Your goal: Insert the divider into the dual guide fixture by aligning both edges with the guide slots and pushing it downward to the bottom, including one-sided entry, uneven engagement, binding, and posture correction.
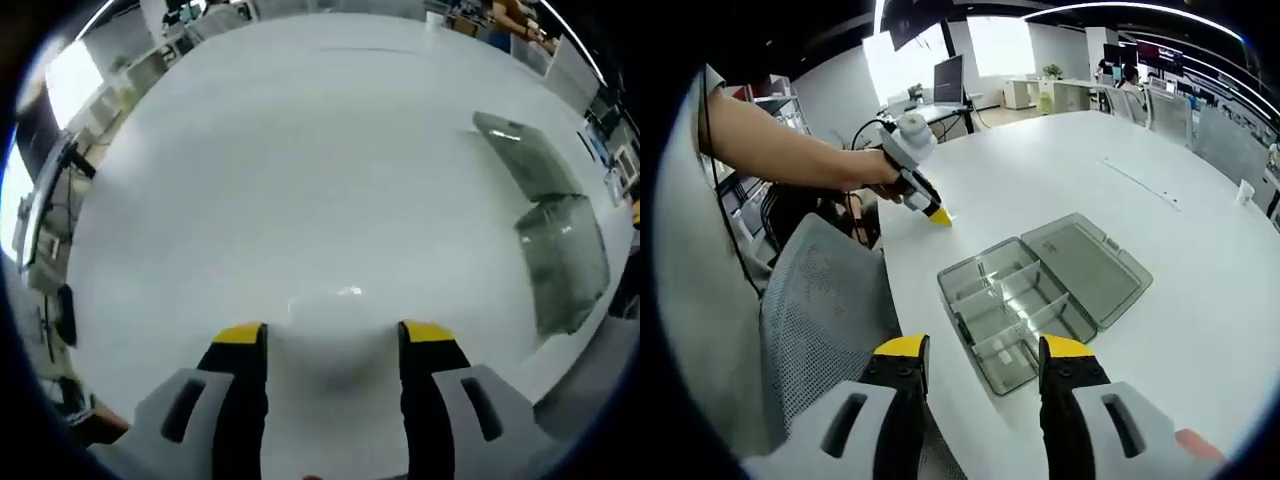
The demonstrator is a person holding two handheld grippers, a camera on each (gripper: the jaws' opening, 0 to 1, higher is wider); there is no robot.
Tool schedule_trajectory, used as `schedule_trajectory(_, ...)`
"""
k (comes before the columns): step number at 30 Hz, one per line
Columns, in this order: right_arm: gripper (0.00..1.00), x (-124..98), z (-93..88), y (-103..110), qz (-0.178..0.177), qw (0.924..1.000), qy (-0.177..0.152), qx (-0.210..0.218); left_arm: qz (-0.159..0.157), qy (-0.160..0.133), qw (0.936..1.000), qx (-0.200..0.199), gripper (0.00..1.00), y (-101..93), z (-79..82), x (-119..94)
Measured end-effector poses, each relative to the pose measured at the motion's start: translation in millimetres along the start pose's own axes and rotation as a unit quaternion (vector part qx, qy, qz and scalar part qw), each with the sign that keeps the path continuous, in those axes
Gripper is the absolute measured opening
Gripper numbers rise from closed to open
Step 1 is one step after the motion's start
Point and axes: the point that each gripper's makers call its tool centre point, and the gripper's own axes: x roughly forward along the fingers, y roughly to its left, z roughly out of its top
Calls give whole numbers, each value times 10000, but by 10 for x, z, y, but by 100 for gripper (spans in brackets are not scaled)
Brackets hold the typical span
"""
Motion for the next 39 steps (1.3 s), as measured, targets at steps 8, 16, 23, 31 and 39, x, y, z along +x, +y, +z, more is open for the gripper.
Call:
schedule_trajectory(8, 40, -8, -8, -8, -1, 10000, 10, -1, 44, 108, 9999, -91, 46, 8, 10, 0)
schedule_trajectory(16, 40, -8, -10, 8, 8, 10000, -41, 45, 107, 156, 9995, -237, 44, 14, 1, -1)
schedule_trajectory(23, 39, -26, -10, 10, -15, 10000, -47, 39, 133, 117, 9995, -275, 37, 23, -3, -7)
schedule_trajectory(31, 39, -40, 0, 29, -16, 10000, -53, 29, 168, 52, 9994, -297, 29, -8, -16, -19)
schedule_trajectory(39, 39, -59, 25, 41, -30, 10000, -65, 1, 113, 8, 9997, -197, 29, -16, -21, -16)
